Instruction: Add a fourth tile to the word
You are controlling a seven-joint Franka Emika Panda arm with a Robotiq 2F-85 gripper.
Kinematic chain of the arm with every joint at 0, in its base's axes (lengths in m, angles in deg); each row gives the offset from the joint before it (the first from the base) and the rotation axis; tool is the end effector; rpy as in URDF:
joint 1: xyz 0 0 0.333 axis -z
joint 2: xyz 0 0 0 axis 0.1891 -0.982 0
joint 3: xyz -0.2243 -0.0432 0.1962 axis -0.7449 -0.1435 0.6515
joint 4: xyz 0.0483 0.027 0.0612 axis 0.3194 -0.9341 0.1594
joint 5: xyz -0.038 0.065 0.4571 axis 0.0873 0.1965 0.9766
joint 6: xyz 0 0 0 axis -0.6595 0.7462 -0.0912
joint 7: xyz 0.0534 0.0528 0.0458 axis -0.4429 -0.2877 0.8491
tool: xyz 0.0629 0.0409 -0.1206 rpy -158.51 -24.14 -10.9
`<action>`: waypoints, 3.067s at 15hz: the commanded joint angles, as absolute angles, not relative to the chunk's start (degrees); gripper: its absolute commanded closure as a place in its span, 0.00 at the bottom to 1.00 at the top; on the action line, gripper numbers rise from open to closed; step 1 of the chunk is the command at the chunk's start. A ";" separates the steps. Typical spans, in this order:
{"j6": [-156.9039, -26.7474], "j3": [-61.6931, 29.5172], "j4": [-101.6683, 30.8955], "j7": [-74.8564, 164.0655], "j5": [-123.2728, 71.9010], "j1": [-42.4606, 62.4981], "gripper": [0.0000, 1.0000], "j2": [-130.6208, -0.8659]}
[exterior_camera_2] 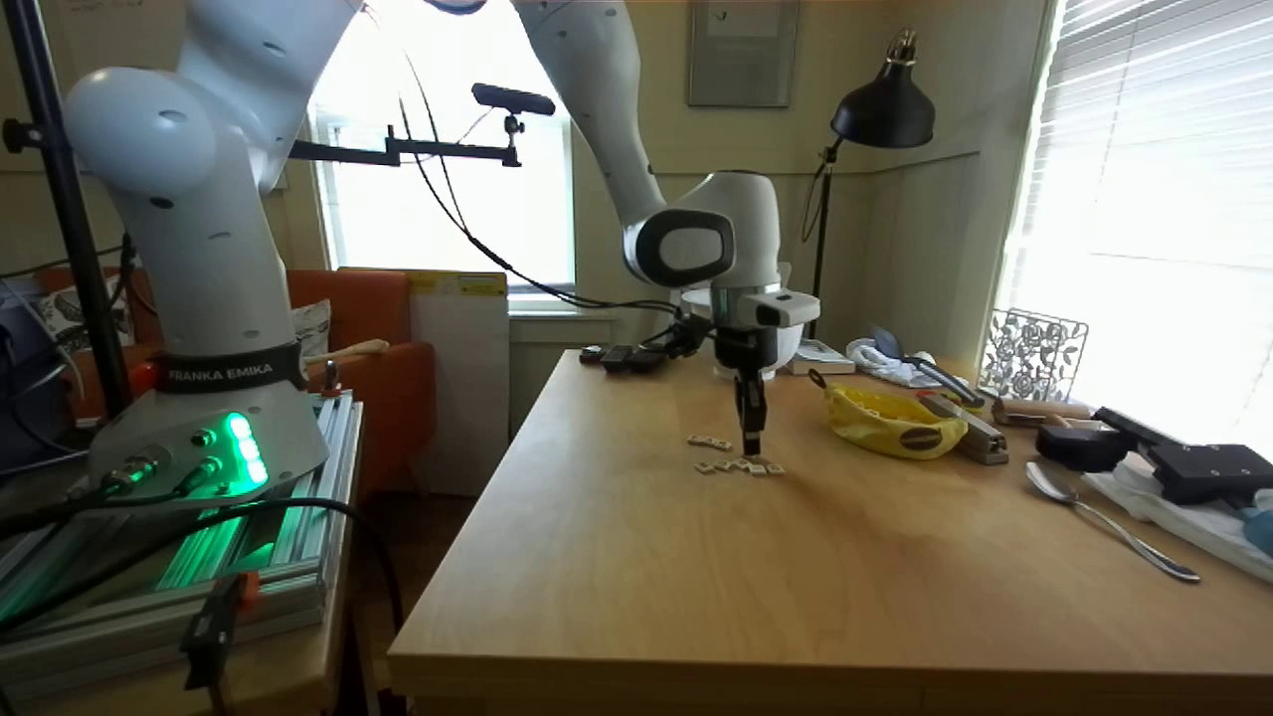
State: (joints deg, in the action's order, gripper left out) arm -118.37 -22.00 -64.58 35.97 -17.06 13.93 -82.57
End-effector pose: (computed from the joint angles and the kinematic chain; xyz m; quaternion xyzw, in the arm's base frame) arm 0.5887 -0.1500 0.0359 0.9649 -0.2541 0.0602 0.0271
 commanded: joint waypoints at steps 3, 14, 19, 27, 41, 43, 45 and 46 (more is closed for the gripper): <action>-117.35 -22.47 -66.85 33.75 -17.24 12.28 1.00 -82.37; -117.35 -21.97 -67.37 32.73 -16.58 12.36 1.00 -81.99; -117.12 -21.75 -67.62 32.79 -16.69 12.30 1.00 -81.85; -117.31 -21.69 -67.57 32.60 -16.59 12.19 1.00 -81.99; -117.14 -21.15 -67.07 32.36 -16.13 12.39 1.00 -82.52; -117.10 -21.11 -67.00 32.29 -16.08 12.43 1.00 -82.56; -117.19 -21.22 -66.94 32.04 -16.12 12.31 1.00 -82.67; -117.19 -21.19 -66.95 32.04 -16.13 12.32 1.00 -82.67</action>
State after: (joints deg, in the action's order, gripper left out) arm -117.91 -21.82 -66.33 33.08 -17.06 12.63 -81.44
